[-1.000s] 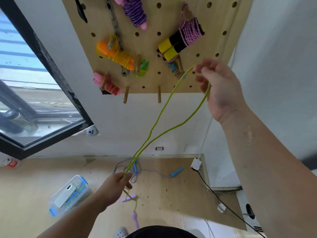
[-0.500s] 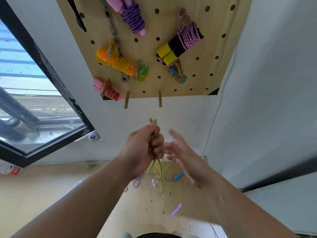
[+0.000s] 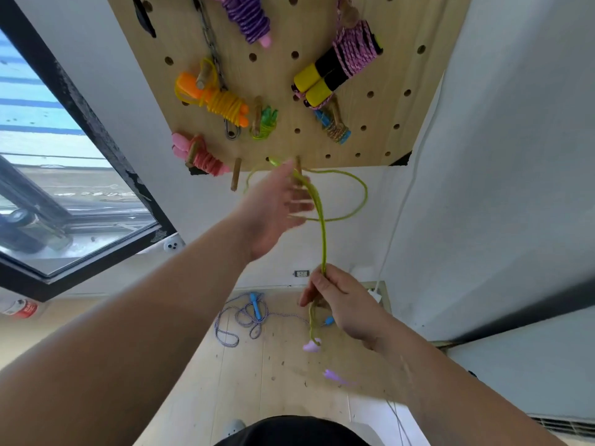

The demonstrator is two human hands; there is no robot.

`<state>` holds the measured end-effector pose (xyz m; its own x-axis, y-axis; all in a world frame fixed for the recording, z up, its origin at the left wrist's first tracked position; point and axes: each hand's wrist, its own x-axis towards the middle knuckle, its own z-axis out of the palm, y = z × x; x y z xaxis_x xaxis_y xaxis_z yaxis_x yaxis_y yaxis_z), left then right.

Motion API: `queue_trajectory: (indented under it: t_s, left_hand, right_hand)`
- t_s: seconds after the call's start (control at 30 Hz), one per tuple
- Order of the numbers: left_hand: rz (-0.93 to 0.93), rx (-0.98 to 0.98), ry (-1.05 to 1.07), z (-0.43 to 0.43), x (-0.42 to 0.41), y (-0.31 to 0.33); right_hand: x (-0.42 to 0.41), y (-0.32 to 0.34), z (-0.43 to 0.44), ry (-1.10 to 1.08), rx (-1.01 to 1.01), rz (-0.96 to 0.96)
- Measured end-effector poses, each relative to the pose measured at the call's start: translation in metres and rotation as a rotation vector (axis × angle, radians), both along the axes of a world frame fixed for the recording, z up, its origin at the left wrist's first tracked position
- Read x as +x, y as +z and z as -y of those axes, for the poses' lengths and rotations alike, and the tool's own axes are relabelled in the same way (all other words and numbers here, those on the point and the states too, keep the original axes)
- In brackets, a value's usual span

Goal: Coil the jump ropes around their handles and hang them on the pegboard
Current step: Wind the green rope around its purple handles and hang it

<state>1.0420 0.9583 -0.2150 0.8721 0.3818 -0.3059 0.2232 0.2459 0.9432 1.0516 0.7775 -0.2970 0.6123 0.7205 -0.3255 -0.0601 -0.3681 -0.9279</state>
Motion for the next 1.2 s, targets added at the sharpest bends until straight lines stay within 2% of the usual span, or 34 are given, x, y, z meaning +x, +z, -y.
queue_trajectory:
  t_s: [0.1, 0.23, 0.27, 0.33, 0.43, 0.5, 0.73, 0.8, 0.87, 1.0, 1.1, 1.2]
  left_hand:
    - [-0.126, 0.051, -0.225, 0.018, -0.022, -0.039]
    - [0.029, 0.038, -0.402, 0.037, -0.059, -0.082]
    - [0.055, 0.036, -0.39, 0.039, -0.066, -0.087]
    - [-0.028, 0.1, -0.321, 0.04, -0.077, -0.098]
    - [-0.297, 0.435, -0.388, 0.034, -0.094, -0.119]
    - [-0.425, 0.563, -0.427, 0.028, -0.109, -0.134]
    - [-0.489, 0.534, -0.166, 0.012, -0.129, -0.144]
    - [-0.461, 0.484, -0.136, 0.012, -0.126, -0.133]
    - [-0.407, 0.347, -0.113, 0.014, -0.121, -0.119]
    - [-0.27, 0.097, -0.031, 0.025, -0.106, -0.089]
    - [-0.152, -0.161, 0.042, 0.035, -0.086, -0.061]
    - [-0.117, -0.353, 0.077, 0.038, -0.062, -0.038]
  right_hand:
    - [0.006, 0.016, -0.011, -0.142, 0.141, -0.073]
    - [0.016, 0.039, -0.024, -0.265, 0.215, -0.142]
    - [0.016, 0.041, -0.026, -0.282, 0.225, -0.168]
    - [0.016, 0.047, -0.031, -0.29, 0.266, -0.224]
    - [0.018, 0.058, -0.038, -0.323, 0.372, -0.336]
    - [0.023, 0.07, -0.04, -0.336, 0.433, -0.387]
    - [0.049, 0.096, -0.032, -0.442, 0.582, -0.343]
    - [0.057, 0.09, -0.027, -0.516, 0.606, -0.365]
    - [0.064, 0.077, -0.02, -0.58, 0.587, -0.373]
    - [0.063, 0.037, -0.001, -0.583, 0.302, -0.354]
    - [0.038, 0.005, 0.012, -0.401, 0.089, -0.405]
    - [0.011, -0.032, 0.02, -0.15, 0.033, -0.487]
